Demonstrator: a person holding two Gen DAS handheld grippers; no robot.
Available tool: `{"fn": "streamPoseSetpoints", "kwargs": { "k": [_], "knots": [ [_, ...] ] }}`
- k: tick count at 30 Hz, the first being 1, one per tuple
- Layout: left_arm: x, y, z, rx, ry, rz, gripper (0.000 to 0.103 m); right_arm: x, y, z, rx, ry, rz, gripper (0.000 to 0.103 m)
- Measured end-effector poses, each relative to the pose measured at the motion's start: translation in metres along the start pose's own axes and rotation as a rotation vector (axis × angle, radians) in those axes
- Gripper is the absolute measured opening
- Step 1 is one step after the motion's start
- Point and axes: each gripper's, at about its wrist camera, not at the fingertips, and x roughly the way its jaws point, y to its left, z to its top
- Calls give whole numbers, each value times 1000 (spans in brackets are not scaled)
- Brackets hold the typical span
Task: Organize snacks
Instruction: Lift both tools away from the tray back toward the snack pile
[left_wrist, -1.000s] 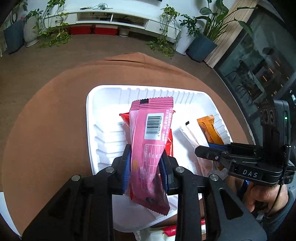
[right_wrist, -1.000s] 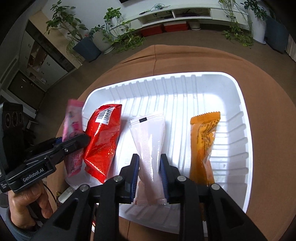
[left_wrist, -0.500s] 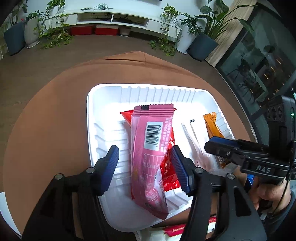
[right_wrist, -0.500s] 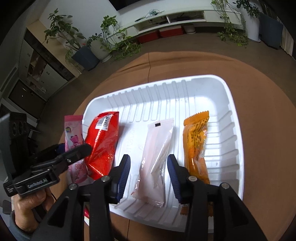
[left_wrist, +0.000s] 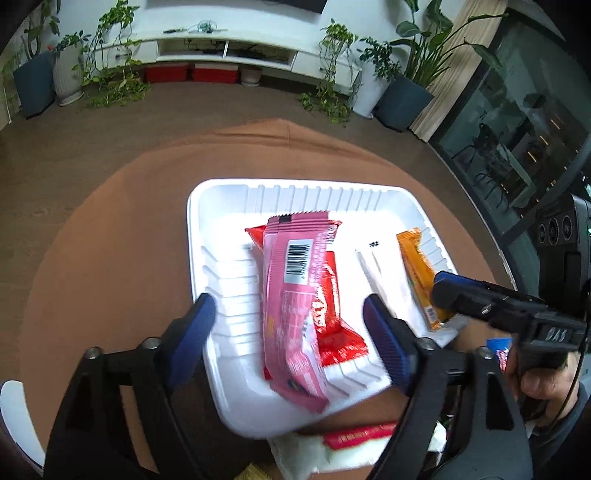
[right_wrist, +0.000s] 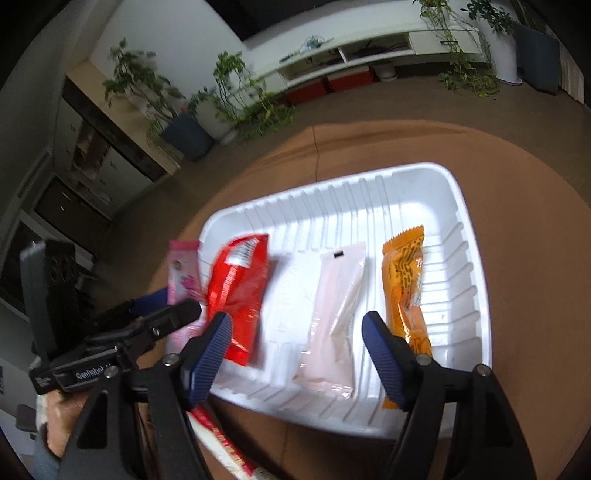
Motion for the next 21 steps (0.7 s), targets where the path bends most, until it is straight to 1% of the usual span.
{"fn": "streamPoseSetpoints", "kwargs": {
  "k": [2, 3, 4, 7, 10, 11, 13, 14, 16, 18, 21],
  "knots": [
    [-16, -1, -3, 18, -21, -4, 99, -16, 5, -4, -4, -38, 39, 85],
    [-24, -3, -6, 30, -33, -6, 101, -26, 9, -8, -18, -59, 56, 87],
    [-32, -4, -8, 46, -46, -6, 102, -34, 12, -12, -31, -71, 67, 90],
    [-59, -5, -22, 99, -78, -10, 103, -59, 21, -27, -71, -96, 127, 91],
    [-88, -2, -48, 157, -116, -38, 103, -84, 27, -52, -89, -125, 176, 92],
    [-94, -4, -56, 177, -132, -37, 103, -91, 28, -61, -93, -132, 189, 92],
    [-107, -6, -81, 234, -150, -23, 103, -103, 32, -82, -105, -144, 210, 92],
    [-113, -7, -93, 267, -146, -7, 103, -109, 33, -95, -109, -148, 226, 92],
    [-124, -7, -113, 296, -139, 35, 103, -118, 33, -119, -96, -151, 249, 92],
    [-134, -5, -132, 288, -123, 47, 103, -124, 34, -138, -92, -147, 259, 92],
    [-144, 8, -153, 202, -82, 4, 103, -134, 37, -171, -115, -155, 240, 92]
  ]
}}
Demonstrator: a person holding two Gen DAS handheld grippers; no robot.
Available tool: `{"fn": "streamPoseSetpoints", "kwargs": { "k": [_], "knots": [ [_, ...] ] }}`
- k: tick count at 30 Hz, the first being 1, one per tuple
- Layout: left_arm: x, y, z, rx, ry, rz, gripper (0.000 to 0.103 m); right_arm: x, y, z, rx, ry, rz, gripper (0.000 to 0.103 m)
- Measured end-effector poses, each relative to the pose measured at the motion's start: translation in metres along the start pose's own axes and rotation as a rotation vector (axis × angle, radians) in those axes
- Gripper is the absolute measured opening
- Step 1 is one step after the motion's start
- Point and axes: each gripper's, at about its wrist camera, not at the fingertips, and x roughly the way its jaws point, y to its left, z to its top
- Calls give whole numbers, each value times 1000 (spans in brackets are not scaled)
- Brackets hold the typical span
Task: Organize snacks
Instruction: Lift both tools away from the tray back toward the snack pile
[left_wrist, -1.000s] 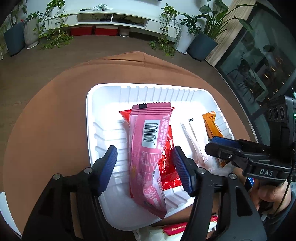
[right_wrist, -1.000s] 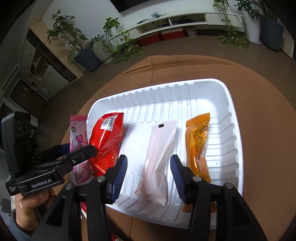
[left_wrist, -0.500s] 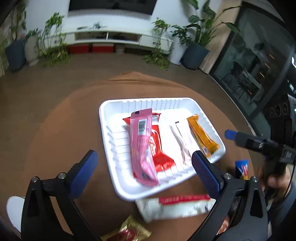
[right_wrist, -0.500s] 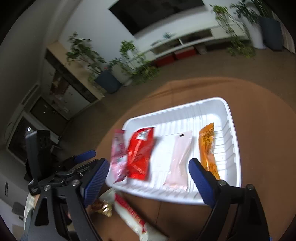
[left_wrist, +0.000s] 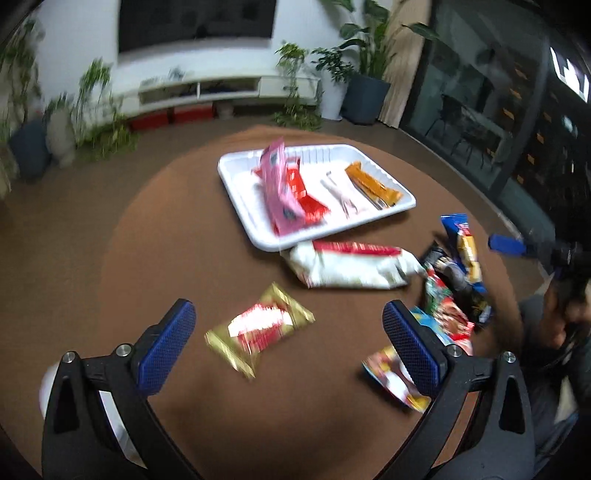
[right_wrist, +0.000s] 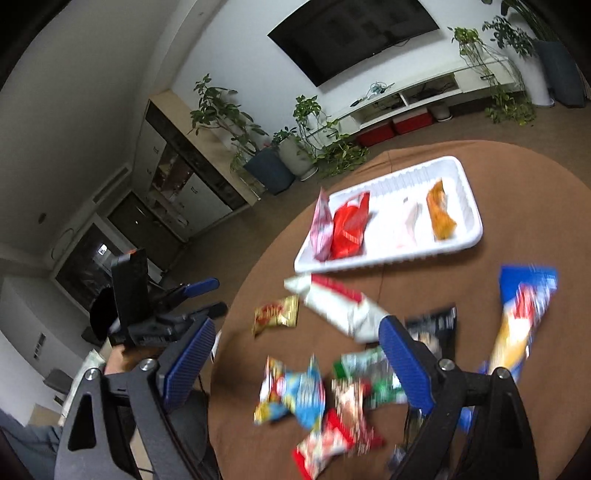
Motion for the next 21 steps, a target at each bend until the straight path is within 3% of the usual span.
{"fn": "streamPoseSetpoints", "kwargs": {
  "k": [4, 9, 14, 18, 21],
  "knots": [
    [-6, -3, -21, 46, 36, -43, 103, -7, 13, -27, -84, 27, -31, 92],
    [1, -27, -32, 228, 103, -76, 103, -5, 25, -32, -175, 71, -60, 92],
    [15, -21, -20, 295, 131, -62, 103, 2, 37, -37, -256, 110, -49, 91],
    [36, -7, -5, 343, 203, -21, 102, 15, 46, -44, -313, 159, -26, 91],
    [52, 0, 3, 374, 243, -36, 101, 23, 51, -45, -332, 186, -13, 88]
  ]
}}
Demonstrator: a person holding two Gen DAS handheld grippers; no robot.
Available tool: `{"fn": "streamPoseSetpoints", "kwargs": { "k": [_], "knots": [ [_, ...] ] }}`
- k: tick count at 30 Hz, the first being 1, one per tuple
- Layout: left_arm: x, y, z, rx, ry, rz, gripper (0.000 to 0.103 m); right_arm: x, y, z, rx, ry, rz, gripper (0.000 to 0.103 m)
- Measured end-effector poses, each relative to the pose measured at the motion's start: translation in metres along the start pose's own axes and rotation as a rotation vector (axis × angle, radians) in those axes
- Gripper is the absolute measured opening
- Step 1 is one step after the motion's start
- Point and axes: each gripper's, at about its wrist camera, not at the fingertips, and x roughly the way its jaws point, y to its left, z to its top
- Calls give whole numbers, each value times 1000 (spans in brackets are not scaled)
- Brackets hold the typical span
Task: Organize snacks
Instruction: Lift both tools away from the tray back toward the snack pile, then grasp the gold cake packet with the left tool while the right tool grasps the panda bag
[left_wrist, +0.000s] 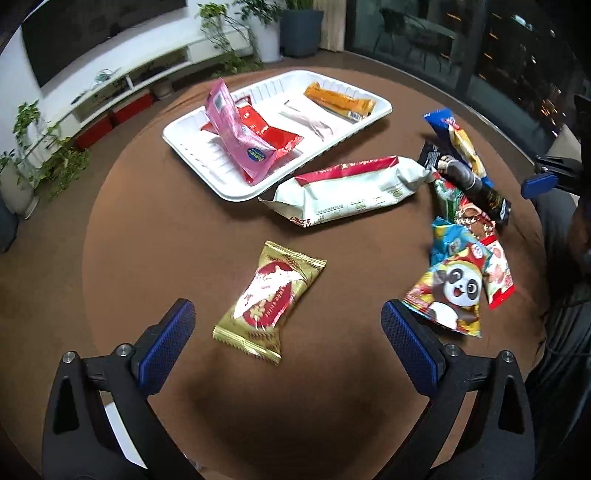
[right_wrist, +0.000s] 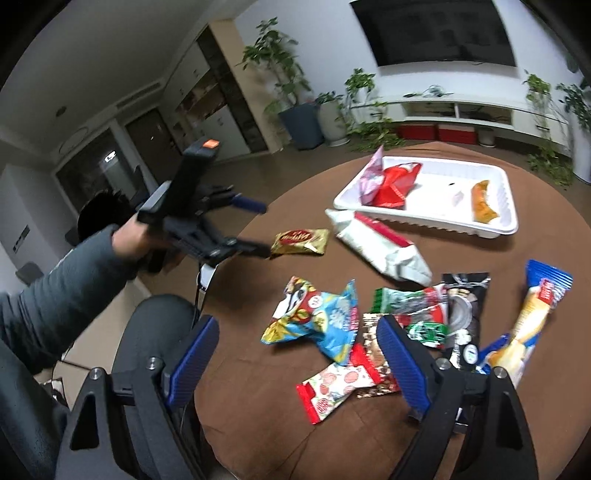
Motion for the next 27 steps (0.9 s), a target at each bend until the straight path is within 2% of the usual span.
{"fn": "streamPoseSetpoints", "kwargs": {
  "k": [5, 7, 9, 13, 16, 19, 21, 23, 27],
  "knots": [
    [23, 7, 11, 76, 79, -41, 101, 13, 15, 6, -122, 63, 29, 88],
    [29, 8, 14, 94, 102, -55, 96, 20, 21, 11, -204, 107, 33, 87],
    [36, 11, 17, 111, 130, -76, 83, 28, 26, 17, -292, 154, 33, 86],
    [46, 11, 19, 125, 169, -80, 72, 53, 31, 34, -426, 267, 56, 85],
    [53, 9, 17, 146, 189, -75, 71, 75, 36, 37, -522, 361, 66, 83],
    [62, 8, 17, 172, 224, -47, 72, 95, 41, 37, -622, 449, 53, 76],
    [65, 12, 19, 158, 223, -61, 71, 105, 42, 36, -661, 505, 58, 74],
    [67, 15, 20, 148, 220, -75, 71, 112, 41, 37, -683, 543, 47, 69],
    [69, 22, 17, 124, 218, -88, 71, 124, 37, 34, -698, 608, 49, 69]
  ]
}}
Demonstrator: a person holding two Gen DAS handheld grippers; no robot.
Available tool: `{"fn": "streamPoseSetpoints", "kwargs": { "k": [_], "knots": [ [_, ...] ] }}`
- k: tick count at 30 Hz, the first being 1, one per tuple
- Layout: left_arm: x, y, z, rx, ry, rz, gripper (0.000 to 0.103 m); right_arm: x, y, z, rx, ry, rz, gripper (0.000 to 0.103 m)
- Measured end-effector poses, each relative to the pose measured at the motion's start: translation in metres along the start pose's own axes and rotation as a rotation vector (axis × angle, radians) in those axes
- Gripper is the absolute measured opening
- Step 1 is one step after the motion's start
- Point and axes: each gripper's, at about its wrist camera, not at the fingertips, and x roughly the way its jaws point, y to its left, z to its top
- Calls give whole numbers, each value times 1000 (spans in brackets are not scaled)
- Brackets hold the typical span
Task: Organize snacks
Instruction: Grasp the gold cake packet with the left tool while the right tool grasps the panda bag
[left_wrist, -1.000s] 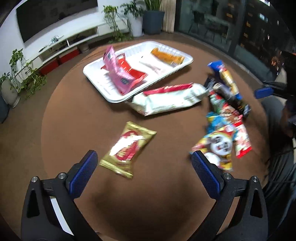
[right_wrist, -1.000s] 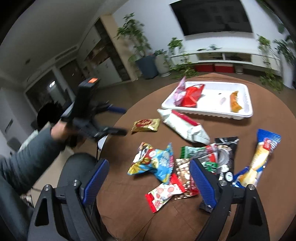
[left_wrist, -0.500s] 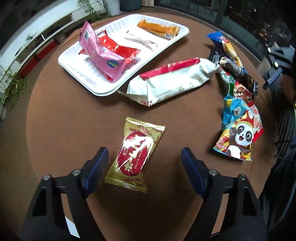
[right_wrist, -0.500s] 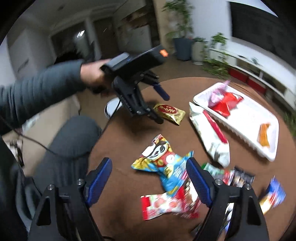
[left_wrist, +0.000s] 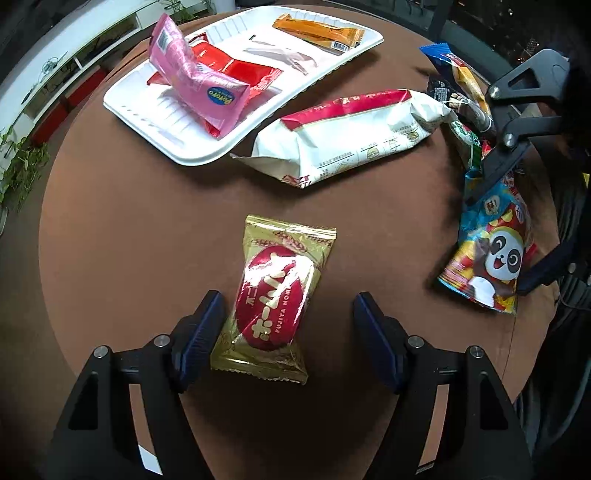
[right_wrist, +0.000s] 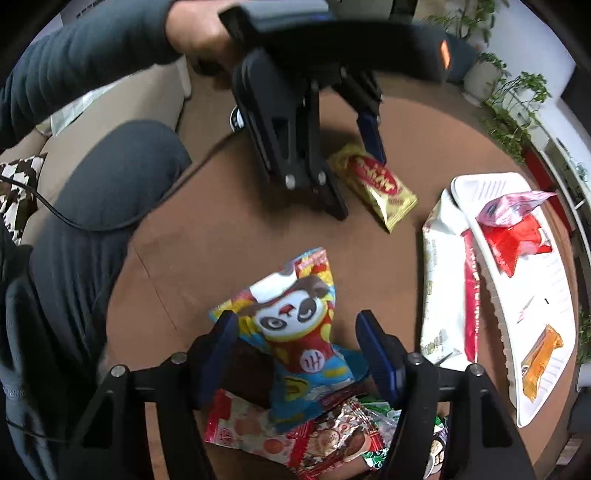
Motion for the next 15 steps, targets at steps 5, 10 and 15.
{"fn": "streamPoseSetpoints", "kwargs": {
  "k": [5, 10, 15],
  "knots": [
    [-1, -1, 2, -18, 3, 7, 52, 15, 10, -2, -52, 72, 12, 65],
    [-3, 0, 4, -59, -5, 11, 30, 23, 5, -8, -33, 87, 25, 54],
    [-4, 2, 5, -104, -10, -3, 31, 21, 2, -13, 1, 79, 32, 54]
  ]
}}
